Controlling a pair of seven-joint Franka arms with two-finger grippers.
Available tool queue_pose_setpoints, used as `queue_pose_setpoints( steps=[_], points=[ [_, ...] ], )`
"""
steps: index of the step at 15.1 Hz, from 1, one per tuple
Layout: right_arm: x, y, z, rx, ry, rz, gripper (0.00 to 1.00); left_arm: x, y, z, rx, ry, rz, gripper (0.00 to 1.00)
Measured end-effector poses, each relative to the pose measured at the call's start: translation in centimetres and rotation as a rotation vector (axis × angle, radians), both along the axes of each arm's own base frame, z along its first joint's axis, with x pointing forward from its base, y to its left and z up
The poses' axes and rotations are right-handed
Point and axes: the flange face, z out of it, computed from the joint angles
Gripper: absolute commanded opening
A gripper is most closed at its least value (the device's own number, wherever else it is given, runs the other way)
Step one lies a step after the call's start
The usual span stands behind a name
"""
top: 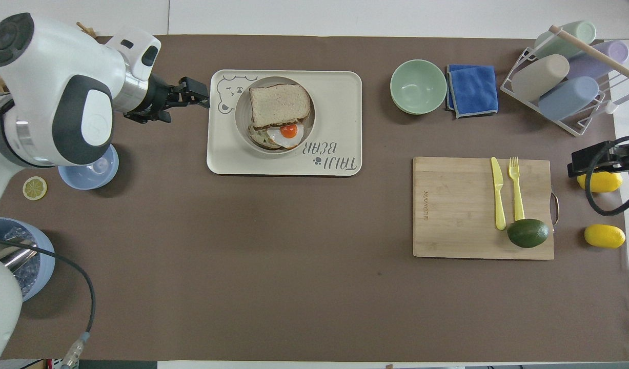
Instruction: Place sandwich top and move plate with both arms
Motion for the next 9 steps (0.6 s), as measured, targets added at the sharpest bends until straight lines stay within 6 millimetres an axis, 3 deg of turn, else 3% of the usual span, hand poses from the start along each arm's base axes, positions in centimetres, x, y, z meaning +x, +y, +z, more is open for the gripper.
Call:
queue_pose_setpoints(
  steps=[5,9],
  points=[
    [0.0,0.0,0.0,0.000,0.000,0.000,1.00,-5.1,3.7,10.1,0.112,-0.004,-0.042,1.00],
    [0.0,0.0,0.0,0.000,0.000,0.000,1.00,-9.6,5.9,15.1,0.180,0.046,-0.057,1.00]
  ],
)
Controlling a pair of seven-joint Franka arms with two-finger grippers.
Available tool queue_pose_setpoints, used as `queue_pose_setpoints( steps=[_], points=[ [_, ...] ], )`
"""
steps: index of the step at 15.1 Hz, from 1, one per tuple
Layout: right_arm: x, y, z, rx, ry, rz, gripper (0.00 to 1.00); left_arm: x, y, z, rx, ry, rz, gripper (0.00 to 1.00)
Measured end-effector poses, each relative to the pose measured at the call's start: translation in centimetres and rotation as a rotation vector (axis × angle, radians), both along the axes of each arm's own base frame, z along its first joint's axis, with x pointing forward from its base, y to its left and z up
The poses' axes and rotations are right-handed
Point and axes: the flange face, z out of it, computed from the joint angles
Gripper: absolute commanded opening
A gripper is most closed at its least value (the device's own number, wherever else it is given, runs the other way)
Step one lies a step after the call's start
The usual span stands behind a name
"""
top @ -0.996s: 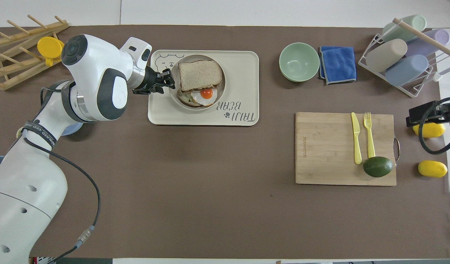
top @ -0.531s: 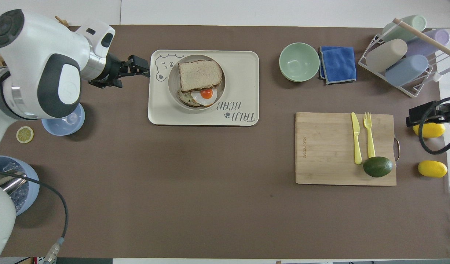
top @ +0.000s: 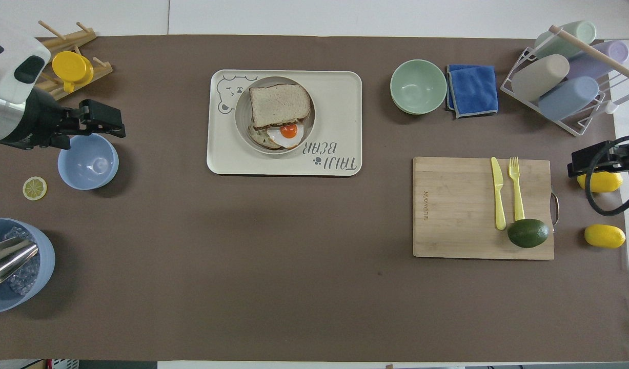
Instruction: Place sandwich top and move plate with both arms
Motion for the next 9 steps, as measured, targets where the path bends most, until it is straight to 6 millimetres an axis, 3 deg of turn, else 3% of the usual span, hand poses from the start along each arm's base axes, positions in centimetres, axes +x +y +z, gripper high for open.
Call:
queue_pose_setpoints(
  steps=[4,9],
  points=[
    [0.0,0.0,0.0,0.000,0.000,0.000,1.00,-3.8,-0.1,1.6,0.053,0.110,-0.082,1.00],
    [0.0,0.0,0.0,0.000,0.000,0.000,1.00,-4.0,-0.4,-0.8,0.063,0.139,-0.113,1.00]
  ],
)
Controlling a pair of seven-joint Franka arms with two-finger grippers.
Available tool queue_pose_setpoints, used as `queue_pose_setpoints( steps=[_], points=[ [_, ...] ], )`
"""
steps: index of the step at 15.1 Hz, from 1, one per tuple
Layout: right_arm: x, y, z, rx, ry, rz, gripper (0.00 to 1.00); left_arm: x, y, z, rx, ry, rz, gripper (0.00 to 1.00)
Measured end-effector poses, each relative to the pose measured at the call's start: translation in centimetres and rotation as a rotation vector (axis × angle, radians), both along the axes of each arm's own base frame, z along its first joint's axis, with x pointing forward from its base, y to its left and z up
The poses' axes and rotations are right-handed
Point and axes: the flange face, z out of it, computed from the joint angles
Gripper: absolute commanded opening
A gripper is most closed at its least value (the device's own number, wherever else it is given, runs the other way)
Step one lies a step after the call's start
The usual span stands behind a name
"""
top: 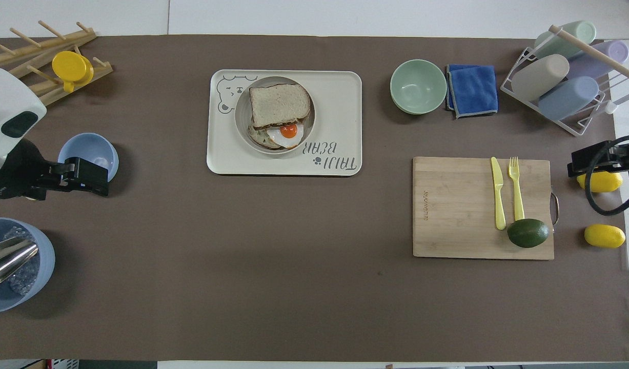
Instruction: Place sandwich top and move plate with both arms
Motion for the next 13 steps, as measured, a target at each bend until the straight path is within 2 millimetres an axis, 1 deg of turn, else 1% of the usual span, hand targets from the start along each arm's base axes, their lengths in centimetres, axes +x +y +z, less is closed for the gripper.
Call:
queue_pose_setpoints(
  steps=[2,3,5,6,13],
  points=[
    [0.0,0.0,0.0,0.000,0.000,0.000,1.00,0.4,0.1,-0.8,0.001,0.006,0.002,1.00],
    [0.0,0.0,0.0,0.000,0.000,0.000,1.00,0.5,0.2,-0.6,0.000,0.004,0.002,1.00],
    [0.0,0.0,0.0,0.000,0.000,0.000,1.00,0.4,0.2,0.8,-0.005,-0.005,0.001,1.00],
    [0.0,0.0,0.0,0.000,0.000,0.000,1.00,0.4,0.2,1.1,-0.008,-0.012,0.001,1.00],
    [0.0,0.0,0.0,0.000,0.000,0.000,1.00,0.8,0.6,1.0,-0.024,-0.024,0.012,1.00]
  ],
)
